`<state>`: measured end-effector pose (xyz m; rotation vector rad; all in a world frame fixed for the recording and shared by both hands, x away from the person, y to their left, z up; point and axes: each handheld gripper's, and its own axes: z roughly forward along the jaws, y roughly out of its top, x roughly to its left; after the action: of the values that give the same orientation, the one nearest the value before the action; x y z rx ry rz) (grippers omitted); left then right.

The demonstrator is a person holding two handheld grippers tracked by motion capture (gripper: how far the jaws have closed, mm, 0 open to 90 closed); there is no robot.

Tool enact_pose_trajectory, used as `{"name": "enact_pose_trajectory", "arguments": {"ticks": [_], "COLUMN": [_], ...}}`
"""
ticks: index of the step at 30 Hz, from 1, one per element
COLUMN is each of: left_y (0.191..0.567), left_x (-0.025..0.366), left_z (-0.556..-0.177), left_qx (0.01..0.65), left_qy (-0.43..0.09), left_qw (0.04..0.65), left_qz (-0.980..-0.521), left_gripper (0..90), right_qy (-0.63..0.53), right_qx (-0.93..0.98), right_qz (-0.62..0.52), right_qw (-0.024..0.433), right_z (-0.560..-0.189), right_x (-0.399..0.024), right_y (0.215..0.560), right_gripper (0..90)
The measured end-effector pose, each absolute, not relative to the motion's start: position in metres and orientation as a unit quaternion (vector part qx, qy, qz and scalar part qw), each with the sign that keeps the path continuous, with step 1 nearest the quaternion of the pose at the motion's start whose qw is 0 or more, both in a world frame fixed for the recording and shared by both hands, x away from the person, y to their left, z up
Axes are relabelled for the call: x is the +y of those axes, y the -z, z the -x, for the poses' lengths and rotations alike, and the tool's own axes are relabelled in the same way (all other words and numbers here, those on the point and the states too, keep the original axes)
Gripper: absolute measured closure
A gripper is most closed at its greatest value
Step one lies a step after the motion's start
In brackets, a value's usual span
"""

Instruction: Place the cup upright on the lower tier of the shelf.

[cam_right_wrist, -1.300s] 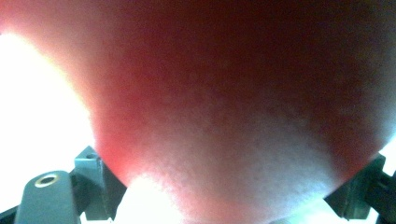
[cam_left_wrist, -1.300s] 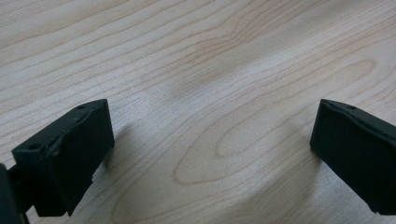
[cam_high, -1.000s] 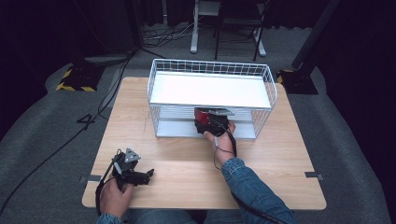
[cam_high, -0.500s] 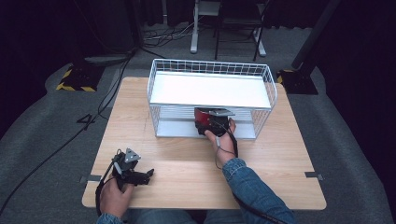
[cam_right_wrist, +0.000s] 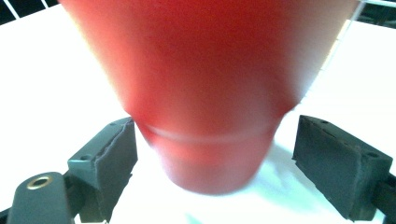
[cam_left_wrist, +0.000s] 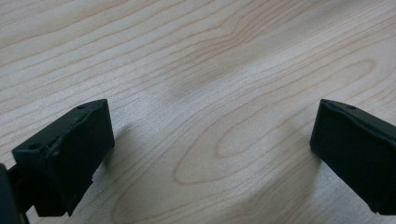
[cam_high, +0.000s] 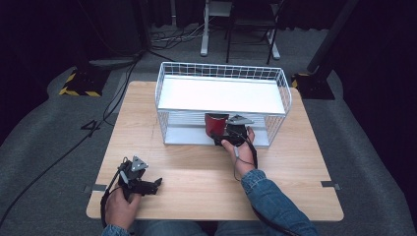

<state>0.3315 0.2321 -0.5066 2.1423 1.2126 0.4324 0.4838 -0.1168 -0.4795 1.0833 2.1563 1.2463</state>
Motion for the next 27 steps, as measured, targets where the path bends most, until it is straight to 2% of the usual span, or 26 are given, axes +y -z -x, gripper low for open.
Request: {"name": "enact_pose_trajectory", "arguments": {"ticks": [20,27], "left_y": [0.507,0.507], "left_x": [0.232,0.232], "left_z": [-0.324,-0.324], "left_qx": [0.457,0.458], "left_qy": [-0.161,-0.161], "left_qw": [0.317,0.319], "left_qz": [-0.815,-0.814], "left_gripper": [0.1,0.1], "right_qy": [-0.462,-0.463], "right_qx": [0.789,0.792], "right_qz": [-0.369,-0.36], "right_qw": [0.167,0.171], "right_z": [-0.439,-0.419], "right_x": [-0.178,-0.208], "right_y": [0.447,0.436], "right_gripper": [15.6,15.7]}}
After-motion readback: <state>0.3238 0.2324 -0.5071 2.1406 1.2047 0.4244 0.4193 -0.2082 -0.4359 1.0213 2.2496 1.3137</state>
